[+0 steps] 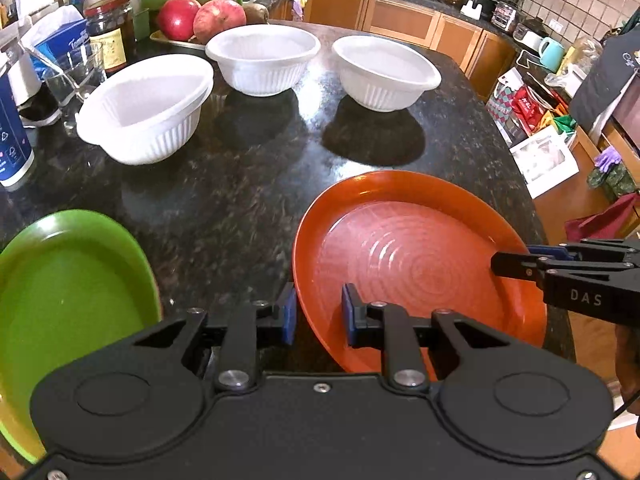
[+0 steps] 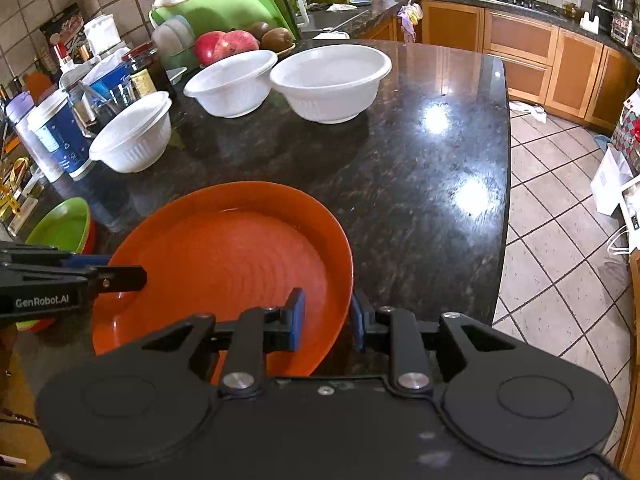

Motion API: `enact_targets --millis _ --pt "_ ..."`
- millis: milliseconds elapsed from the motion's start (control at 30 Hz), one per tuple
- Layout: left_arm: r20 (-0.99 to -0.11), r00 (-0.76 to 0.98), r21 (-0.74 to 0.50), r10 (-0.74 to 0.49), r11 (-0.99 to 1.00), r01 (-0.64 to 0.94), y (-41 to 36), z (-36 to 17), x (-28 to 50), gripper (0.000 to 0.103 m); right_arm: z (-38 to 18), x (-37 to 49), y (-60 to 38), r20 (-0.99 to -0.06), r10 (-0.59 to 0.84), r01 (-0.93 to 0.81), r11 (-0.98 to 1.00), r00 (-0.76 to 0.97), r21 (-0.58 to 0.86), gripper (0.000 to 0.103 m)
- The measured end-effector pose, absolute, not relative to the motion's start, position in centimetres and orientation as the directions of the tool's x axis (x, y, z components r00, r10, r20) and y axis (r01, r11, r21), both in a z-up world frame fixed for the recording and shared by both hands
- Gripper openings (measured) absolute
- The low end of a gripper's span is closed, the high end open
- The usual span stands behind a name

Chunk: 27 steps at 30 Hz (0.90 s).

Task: Organize plates and bowls
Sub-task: 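Lift the orange plate with the left gripper and lower it onto the green plate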

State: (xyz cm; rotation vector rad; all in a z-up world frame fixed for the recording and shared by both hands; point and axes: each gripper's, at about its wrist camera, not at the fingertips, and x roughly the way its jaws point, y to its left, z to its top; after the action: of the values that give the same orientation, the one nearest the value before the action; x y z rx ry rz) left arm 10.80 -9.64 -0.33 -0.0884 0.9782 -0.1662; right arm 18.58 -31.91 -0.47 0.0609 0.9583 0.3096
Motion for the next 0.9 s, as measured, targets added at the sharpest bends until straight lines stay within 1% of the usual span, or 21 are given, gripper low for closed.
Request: enact_targets --millis 267,500,700,900 --pt "-0.792 0.575 -0.145 -0.203 0.979 0.146 -8.3 0.0 8.5 0.030 0.2 16.1 -30.3 -0.789 0.249 -0.208 0.966 0.562 0.156 0.019" --pt "-0.755 0.613 -0.148 -0.234 0.971 0.188 -4.7 1.8 6.8 0.030 2.7 13.8 -26.6 -0.752 0.216 -0.179 0.975 0.622 0.132 0.019" --pt "-0.725 0.656 -0.132 -0.212 0.977 0.170 0.6 3.5 5.4 0.030 4.6 12.2 -21.2 -0.715 0.247 -0.209 0.967 0.654 0.144 0.019" --pt "-0.713 0.683 -0.103 -0.158 0.987 0.121 6.0 3.6 3.7 0.030 4.7 11.9 -14.8 -0.700 0.302 -0.239 0.952 0.647 0.189 0.019"
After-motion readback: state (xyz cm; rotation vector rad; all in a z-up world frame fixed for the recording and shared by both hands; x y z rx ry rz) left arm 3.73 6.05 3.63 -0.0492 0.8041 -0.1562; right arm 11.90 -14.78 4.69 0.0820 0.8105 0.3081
